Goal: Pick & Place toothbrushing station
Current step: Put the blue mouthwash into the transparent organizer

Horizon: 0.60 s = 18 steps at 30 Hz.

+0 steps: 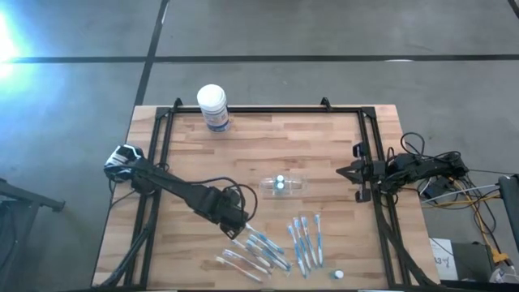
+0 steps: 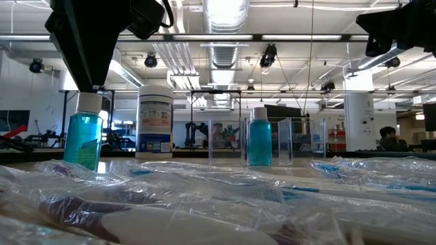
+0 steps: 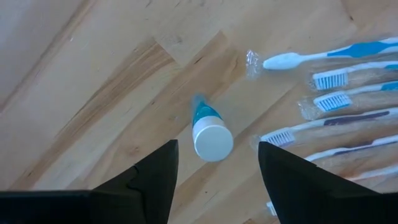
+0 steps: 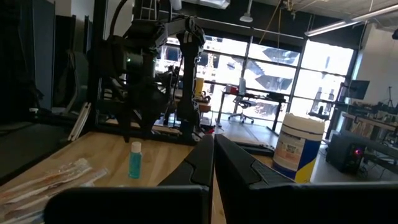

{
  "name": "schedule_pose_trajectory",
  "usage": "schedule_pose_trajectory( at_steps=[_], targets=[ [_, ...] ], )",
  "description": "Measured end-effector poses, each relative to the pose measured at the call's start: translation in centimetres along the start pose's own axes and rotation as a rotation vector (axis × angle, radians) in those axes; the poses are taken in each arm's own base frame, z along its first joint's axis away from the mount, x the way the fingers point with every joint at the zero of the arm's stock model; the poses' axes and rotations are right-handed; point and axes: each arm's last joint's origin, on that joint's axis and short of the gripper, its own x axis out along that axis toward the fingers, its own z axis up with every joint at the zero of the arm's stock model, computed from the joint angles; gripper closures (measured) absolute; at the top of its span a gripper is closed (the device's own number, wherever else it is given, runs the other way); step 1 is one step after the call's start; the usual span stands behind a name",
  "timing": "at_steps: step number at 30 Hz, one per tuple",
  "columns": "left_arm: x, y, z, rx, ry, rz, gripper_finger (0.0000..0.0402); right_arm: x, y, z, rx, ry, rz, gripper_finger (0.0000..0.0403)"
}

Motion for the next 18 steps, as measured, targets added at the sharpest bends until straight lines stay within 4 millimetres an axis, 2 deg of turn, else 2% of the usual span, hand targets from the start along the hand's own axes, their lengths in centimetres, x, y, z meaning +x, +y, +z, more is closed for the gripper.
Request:
schedule_pose_trajectory(
  at_steps=[10, 18],
  targets=[
    [0.04, 0.0, 0.07, -0.002, -0.002, -0.002, 0.0177, 0.0, 0.0, 0.0, 0.0, 0.0, 0.0, 0.0394],
    [0.86, 0.06, 0.22, 0.008, 0.002, -0.021, 0.0177, 0.0, 0.0, -0.01, 0.0, 0.0, 0.0, 0.0394]
  ],
)
